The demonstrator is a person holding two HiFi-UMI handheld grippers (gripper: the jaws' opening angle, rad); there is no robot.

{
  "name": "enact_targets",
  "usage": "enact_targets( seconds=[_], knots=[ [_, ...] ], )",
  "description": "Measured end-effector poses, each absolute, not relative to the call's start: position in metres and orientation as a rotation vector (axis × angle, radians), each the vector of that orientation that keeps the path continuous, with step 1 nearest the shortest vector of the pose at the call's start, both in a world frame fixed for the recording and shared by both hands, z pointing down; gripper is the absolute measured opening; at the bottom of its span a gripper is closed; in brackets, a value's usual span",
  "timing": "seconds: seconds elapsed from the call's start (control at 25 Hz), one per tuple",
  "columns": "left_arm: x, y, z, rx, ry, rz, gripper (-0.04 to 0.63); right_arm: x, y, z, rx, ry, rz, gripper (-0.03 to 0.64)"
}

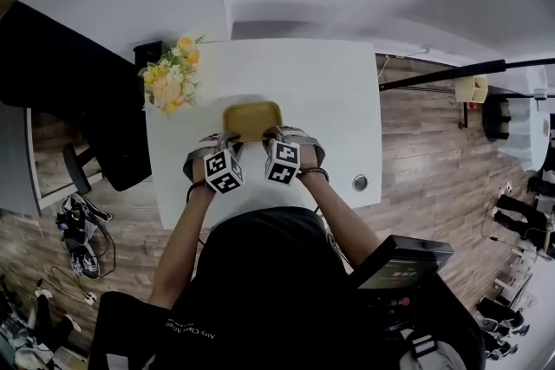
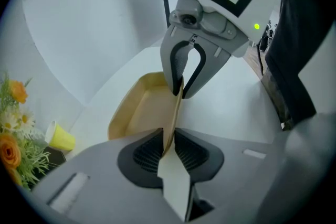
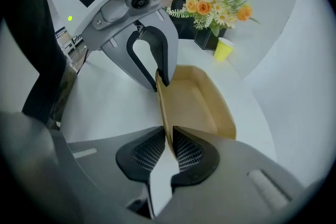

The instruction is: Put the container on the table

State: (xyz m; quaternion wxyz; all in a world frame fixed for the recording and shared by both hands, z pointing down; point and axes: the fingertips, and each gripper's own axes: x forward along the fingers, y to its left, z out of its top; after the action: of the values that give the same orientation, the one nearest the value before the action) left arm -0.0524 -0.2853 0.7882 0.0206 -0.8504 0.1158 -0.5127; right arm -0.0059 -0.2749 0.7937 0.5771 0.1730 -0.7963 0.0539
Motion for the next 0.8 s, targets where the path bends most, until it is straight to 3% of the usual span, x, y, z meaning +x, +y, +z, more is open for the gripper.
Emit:
enact_targets(
  seconds=[0.2,0.32,0.8],
  knots=[
    [-0.059,-0.279,0.789,-2.603,0.355,-1.605,0.073,-0.008,-0.267,0.795,0.397,-1.88,0.137,0.079],
    [-0.061,-0.273,0.786,-2.616,0.369,-1.6,0.088,-0.009,-0.255,0.789,0.388,-1.918,0.193,0.124],
    [-0.059,-0.244,0.737,-2.65,0.467,-1.46,0.1,-0.016,-0.235,0.737,0.572,-2.046,0.196,0.104]
  ],
)
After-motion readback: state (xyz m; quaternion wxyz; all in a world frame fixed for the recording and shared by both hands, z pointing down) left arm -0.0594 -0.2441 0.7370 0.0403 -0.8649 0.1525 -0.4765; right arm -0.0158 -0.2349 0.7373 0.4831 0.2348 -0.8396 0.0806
